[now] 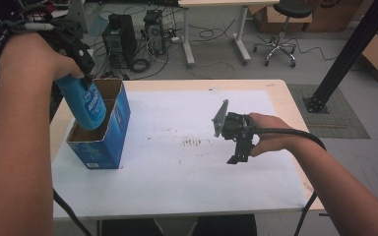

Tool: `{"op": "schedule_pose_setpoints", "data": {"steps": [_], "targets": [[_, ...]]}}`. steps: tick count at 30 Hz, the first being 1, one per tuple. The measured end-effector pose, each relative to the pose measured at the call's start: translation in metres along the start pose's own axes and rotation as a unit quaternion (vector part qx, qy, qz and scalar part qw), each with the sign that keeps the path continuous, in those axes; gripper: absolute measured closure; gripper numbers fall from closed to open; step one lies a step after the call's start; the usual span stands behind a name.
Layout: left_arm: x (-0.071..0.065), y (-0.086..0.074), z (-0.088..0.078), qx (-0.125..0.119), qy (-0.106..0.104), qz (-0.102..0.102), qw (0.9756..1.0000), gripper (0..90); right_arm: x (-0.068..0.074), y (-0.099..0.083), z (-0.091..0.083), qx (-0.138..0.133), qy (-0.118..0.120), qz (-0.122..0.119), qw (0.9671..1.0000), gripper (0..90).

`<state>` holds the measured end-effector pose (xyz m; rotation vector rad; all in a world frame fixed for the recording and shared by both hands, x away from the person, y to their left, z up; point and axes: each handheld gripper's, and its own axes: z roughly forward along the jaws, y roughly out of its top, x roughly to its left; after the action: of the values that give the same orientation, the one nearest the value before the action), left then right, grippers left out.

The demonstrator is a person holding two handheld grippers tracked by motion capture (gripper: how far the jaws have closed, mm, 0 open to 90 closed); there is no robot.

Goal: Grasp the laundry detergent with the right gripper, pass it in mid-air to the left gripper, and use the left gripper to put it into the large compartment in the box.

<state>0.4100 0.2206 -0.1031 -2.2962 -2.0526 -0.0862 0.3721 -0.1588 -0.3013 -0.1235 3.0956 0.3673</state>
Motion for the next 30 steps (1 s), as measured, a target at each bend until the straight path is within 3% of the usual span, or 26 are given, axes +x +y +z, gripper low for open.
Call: {"op": "schedule_pose_setpoints", "data": {"steps": [9, 24, 30], "targets": [[0.014, 0.008, 0.031, 0.007, -0.007, -0.021, 0.9997, 38.2, -0.003, -0.001, 0.000, 0.002, 0.000, 0.005, 1.0000, 0.0], [0.014, 0.017, 0.090, 0.023, -0.014, -0.026, 0.9993, 38.2, -0.002, -0.003, 0.000, 0.000, -0.001, 0.008, 1.0000, 0.0], [0.011, 0.019, 0.110, 0.023, -0.005, -0.026, 0.9994, 38.2, -0.001, -0.002, 0.001, 0.002, 0.000, 0.006, 1.0000, 0.0]]}}
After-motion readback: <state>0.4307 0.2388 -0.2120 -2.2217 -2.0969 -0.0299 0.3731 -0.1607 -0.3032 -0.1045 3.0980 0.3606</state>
